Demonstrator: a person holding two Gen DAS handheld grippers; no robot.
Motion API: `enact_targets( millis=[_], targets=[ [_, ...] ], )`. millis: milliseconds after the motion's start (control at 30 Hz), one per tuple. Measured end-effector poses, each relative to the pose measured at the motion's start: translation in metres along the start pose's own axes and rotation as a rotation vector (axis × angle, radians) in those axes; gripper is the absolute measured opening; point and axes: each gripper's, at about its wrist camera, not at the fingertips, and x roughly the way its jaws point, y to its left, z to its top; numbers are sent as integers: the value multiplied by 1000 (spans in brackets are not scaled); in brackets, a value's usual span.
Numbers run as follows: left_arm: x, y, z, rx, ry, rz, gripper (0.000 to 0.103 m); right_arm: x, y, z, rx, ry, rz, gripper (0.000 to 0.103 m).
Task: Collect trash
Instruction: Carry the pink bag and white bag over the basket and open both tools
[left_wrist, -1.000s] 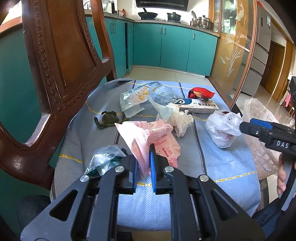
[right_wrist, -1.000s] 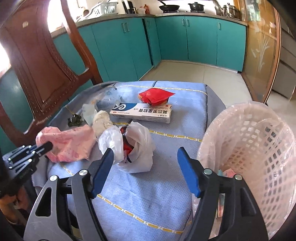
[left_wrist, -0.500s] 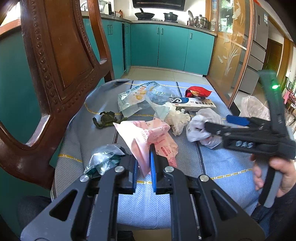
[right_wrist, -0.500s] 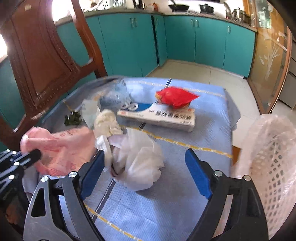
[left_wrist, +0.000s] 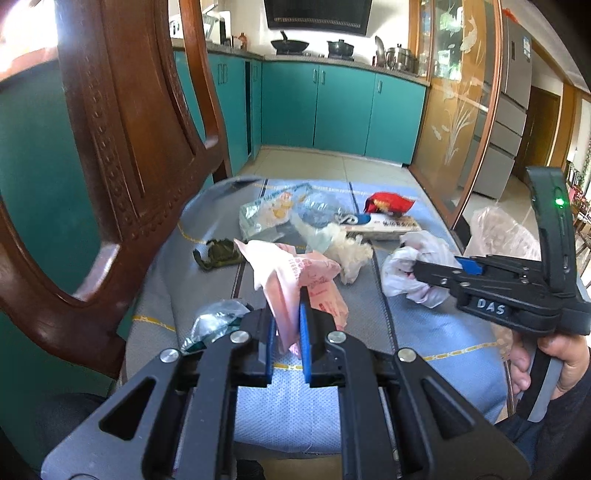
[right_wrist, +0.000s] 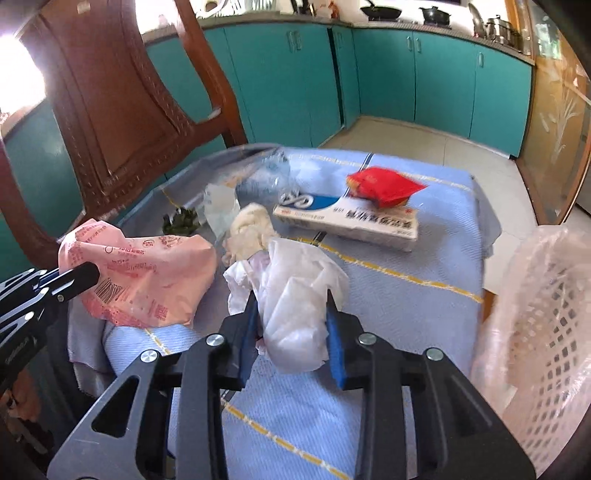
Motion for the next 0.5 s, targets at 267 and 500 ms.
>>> enact_targets(
  millis=[267, 500],
  targets=[
    [-35, 1, 14, -5, -82, -13, 12, -46, -20, 2, 55, -124, -16, 33],
    [-46, -4, 18, 4, -104, -19, 12, -61, -27, 3, 80, -170, -16, 33]
  ],
)
